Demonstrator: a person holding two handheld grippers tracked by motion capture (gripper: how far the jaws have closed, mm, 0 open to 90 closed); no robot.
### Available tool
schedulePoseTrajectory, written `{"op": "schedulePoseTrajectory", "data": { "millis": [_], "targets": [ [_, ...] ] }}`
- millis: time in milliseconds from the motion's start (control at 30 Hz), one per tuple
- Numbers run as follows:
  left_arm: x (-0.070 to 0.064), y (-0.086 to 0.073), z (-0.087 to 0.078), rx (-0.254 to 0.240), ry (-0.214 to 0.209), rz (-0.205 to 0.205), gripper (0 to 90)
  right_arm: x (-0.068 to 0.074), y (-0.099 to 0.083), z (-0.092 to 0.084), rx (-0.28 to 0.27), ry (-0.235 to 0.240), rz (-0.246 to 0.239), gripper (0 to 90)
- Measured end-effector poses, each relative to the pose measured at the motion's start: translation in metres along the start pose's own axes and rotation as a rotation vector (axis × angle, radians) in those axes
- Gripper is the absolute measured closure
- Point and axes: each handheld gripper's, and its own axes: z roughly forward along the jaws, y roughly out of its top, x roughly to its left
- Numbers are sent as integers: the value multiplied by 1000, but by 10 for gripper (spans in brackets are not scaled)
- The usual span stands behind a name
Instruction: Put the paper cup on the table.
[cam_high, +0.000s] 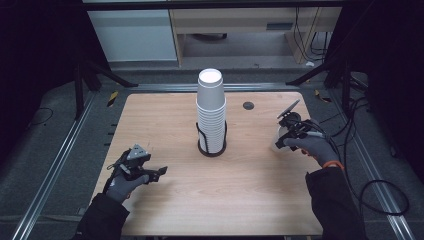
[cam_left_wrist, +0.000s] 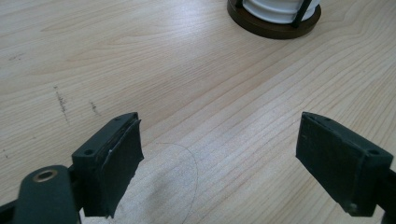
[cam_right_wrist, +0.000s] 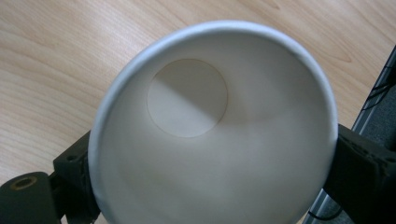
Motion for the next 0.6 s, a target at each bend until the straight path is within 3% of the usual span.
{"op": "schedulePoseTrajectory", "data": {
  "millis": [600],
  "targets": [
    [-1,0,1,10,-4,6,135,3,-1,12,108,20,-45,84]
  ]
}}
